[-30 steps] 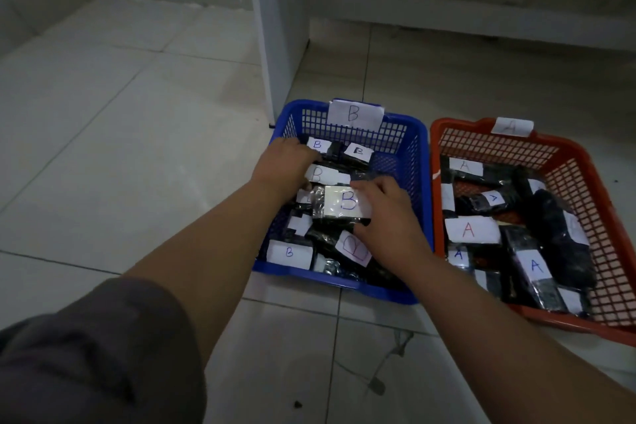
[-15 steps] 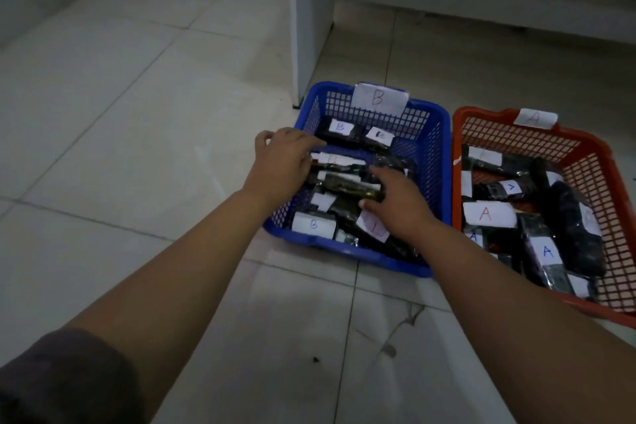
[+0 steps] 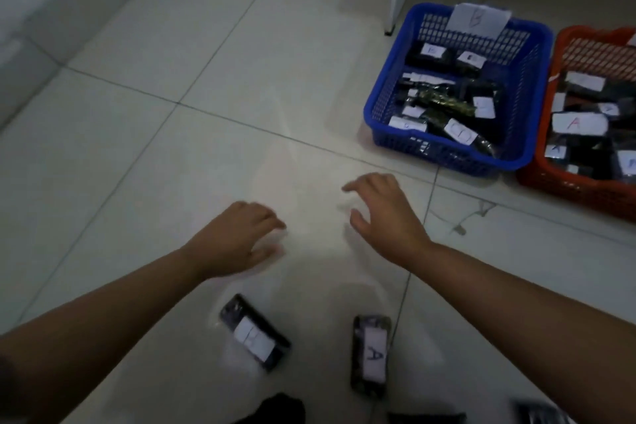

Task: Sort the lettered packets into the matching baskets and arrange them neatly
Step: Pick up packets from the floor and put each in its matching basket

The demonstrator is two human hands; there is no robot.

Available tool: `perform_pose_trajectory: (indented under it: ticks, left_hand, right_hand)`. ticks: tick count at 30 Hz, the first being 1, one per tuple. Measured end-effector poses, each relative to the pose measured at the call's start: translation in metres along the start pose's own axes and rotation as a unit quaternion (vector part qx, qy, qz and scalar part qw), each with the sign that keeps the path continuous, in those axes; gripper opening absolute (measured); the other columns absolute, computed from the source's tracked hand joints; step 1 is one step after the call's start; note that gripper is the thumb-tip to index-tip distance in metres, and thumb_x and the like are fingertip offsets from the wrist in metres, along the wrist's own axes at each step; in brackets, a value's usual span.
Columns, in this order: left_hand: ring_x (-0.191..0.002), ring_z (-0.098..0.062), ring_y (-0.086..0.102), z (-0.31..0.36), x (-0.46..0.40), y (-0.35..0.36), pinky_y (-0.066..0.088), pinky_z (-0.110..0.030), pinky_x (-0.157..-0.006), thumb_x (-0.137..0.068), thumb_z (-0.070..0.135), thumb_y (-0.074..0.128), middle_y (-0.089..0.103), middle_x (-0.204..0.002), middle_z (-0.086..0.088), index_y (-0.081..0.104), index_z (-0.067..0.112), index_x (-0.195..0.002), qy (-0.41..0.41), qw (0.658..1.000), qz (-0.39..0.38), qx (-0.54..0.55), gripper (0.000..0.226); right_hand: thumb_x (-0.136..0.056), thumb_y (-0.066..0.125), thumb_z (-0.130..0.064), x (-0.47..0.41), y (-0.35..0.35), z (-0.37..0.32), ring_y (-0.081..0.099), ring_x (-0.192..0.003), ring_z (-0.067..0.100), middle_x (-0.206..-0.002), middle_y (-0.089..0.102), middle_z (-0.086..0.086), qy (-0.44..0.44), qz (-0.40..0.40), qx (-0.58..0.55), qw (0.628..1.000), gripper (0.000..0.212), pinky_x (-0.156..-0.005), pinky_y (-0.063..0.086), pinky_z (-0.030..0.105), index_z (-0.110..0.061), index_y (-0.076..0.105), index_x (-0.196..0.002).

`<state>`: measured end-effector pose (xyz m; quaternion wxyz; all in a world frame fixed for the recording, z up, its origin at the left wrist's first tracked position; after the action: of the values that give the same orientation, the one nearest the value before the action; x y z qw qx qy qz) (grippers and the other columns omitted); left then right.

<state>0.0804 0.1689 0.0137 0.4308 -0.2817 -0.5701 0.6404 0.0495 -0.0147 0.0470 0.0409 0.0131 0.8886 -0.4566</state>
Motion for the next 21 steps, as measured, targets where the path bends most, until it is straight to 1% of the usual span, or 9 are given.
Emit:
perform_pose_trajectory:
  ticks: [3,5,7,9,11,13,16,19,21]
  left_hand:
    - [-0.114,-0.019,0.051,0.035,0.062,0.039,0.035,-0.03,-0.095,-0.081,0.074,0.045,0.057,-0.122,-0.003,0.053,0.018,-0.126,0.089,0.992,-0.094,0.013,0.072]
    - [-0.119,-0.018,0.046,0.046,0.083,0.055,0.032,-0.029,-0.098,-0.076,0.079,0.044,0.054,-0.128,-0.002,0.049,0.018,-0.131,0.121,0.985,-0.122,0.006,0.082]
    - [-0.117,-0.019,0.047,0.051,0.087,0.061,0.032,-0.031,-0.097,-0.078,0.073,0.047,0.054,-0.126,-0.002,0.049,0.019,-0.129,0.146,0.981,-0.125,-0.009,0.074]
    - [-0.106,-0.022,0.054,0.059,0.078,0.062,0.035,-0.033,-0.091,-0.077,0.057,0.058,0.06,-0.112,-0.002,0.055,0.02,-0.114,0.189,0.974,-0.121,-0.029,0.052]
    - [-0.094,-0.024,0.059,0.065,0.064,0.061,0.037,-0.033,-0.085,-0.074,0.043,0.061,0.062,-0.098,-0.002,0.058,0.018,-0.101,0.214,0.969,-0.121,-0.037,0.037]
    - [-0.085,-0.023,0.059,0.067,0.045,0.053,0.04,-0.032,-0.078,-0.074,0.039,0.059,0.062,-0.091,-0.002,0.06,0.017,-0.096,0.203,0.972,-0.116,-0.025,0.031]
    - [-0.08,-0.021,0.058,0.058,0.014,0.037,0.045,-0.031,-0.071,-0.073,0.044,0.057,0.061,-0.09,-0.001,0.062,0.018,-0.098,0.148,0.984,-0.094,-0.021,0.037]
    - [-0.08,-0.021,0.058,0.047,-0.013,0.021,0.046,-0.03,-0.068,-0.072,0.044,0.06,0.061,-0.093,-0.001,0.062,0.017,-0.106,0.084,0.995,-0.058,0.007,0.043]
    - [-0.081,-0.021,0.058,0.043,-0.029,0.011,0.046,-0.029,-0.067,-0.073,0.045,0.057,0.061,-0.094,-0.002,0.062,0.015,-0.109,0.057,0.998,-0.034,0.02,0.047]
  right_hand:
    - [-0.082,0.056,-0.013,0.036,0.041,-0.019,0.045,-0.11,0.024,-0.118,0.055,0.006,-0.084,-0.146,0.039,0.985,0.04,-0.094,0.04,0.034,-0.015,0.055,-0.123]
    - [-0.085,0.054,-0.013,0.053,0.052,-0.022,0.044,-0.114,0.022,-0.123,0.054,0.004,-0.092,-0.211,0.045,0.972,0.043,-0.096,0.039,0.034,-0.018,0.051,-0.127]
    - [-0.086,0.052,-0.014,0.066,0.058,-0.022,0.041,-0.117,0.019,-0.129,0.05,0.001,-0.078,-0.263,0.044,0.961,0.047,-0.098,0.038,0.033,-0.022,0.046,-0.132]
    - [-0.087,0.052,-0.019,0.083,0.063,-0.02,0.039,-0.119,0.017,-0.132,0.044,-0.001,-0.058,-0.302,0.045,0.951,0.05,-0.097,0.037,0.03,-0.025,0.04,-0.135]
    - [-0.086,0.054,-0.021,0.102,0.068,-0.014,0.037,-0.119,0.016,-0.132,0.04,-0.002,-0.026,-0.309,0.021,0.951,0.052,-0.095,0.038,0.03,-0.026,0.037,-0.136]
    - [-0.083,0.052,-0.013,0.122,0.072,-0.008,0.037,-0.119,0.016,-0.132,0.039,-0.004,-0.005,-0.31,-0.005,0.951,0.057,-0.096,0.039,0.032,-0.026,0.037,-0.136]
    - [-0.073,0.049,-0.001,0.143,0.074,-0.001,0.037,-0.125,0.019,-0.141,0.037,-0.002,-0.035,-0.301,0.013,0.953,0.072,-0.103,0.038,0.035,-0.025,0.037,-0.139]
    - [-0.071,0.052,-0.006,0.148,0.061,0.009,0.031,-0.132,0.021,-0.148,0.031,0.0,-0.047,-0.271,0.031,0.961,0.074,-0.107,0.035,0.038,-0.025,0.035,-0.14]
    - [-0.067,0.051,-0.009,0.152,0.058,0.007,0.029,-0.134,0.023,-0.151,0.028,-0.001,-0.084,-0.29,0.048,0.952,0.077,-0.106,0.035,0.04,-0.028,0.034,-0.14]
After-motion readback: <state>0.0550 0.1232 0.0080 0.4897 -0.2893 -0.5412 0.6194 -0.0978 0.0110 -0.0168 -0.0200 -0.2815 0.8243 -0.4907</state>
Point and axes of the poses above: each hand's wrist, its own x-axis away from the middle knuckle, its own y-axis out of the palm, z = x × y, the point moved 10 cm from there along -x, towards the middle knuckle
